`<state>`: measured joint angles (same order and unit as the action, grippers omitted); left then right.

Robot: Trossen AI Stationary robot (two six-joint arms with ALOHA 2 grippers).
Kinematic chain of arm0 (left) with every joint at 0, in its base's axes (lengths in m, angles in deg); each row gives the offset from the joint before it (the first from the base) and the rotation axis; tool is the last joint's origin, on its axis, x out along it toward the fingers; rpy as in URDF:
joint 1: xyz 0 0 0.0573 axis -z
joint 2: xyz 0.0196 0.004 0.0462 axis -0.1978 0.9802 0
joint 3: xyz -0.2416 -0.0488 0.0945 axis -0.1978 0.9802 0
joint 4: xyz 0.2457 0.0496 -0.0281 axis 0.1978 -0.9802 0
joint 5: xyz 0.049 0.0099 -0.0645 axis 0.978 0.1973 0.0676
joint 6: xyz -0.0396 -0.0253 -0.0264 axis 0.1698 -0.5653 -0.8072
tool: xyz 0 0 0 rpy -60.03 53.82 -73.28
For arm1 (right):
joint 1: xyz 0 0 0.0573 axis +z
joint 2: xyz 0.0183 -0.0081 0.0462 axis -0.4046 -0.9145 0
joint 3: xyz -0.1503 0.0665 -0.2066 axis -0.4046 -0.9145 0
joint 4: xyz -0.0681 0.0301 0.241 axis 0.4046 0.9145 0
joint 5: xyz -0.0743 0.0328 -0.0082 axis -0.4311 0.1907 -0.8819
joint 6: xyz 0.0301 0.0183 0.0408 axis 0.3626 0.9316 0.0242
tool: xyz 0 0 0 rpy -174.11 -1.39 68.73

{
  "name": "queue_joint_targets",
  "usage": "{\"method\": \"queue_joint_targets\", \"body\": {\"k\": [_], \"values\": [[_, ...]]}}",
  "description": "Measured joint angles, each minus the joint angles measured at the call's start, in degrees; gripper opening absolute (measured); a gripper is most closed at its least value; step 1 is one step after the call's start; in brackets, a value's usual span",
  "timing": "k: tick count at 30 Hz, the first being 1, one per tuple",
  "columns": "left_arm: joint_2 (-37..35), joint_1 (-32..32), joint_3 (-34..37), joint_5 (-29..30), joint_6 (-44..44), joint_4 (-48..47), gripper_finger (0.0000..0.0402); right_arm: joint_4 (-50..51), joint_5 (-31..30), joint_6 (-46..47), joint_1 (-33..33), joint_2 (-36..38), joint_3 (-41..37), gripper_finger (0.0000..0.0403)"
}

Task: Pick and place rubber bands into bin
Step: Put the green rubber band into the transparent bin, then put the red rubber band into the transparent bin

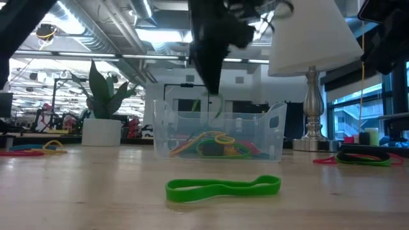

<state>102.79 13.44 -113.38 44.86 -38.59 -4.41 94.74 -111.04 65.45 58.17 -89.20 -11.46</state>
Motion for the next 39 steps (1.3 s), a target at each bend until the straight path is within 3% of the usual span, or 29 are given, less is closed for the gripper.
{"method": "queue_joint_targets", "body": {"k": [8,17,22,39], "values": [[6.1,0.9,0.0,-4.5,1.5,0.1,0.0017,0.0,0.0,0.1,0.0,0.0,0.0,0.0021],[5.0,1.0,-1.0,-4.3,1.5,0.4,0.0102,-0.1,0.0,0.3,0.0,0.0,0.0,0.0021],[4.6,1.0,-3.3,-4.1,2.6,-2.1,0.0130,-0.2,0.0,4.6,0.0,0.0,0.0,0.0021],[-1.4,1.9,-4.6,-0.5,9.4,-4.7,0.0102,-4.7,0.0,4.5,0.0,-1.3,0.2,0.0012]]}}
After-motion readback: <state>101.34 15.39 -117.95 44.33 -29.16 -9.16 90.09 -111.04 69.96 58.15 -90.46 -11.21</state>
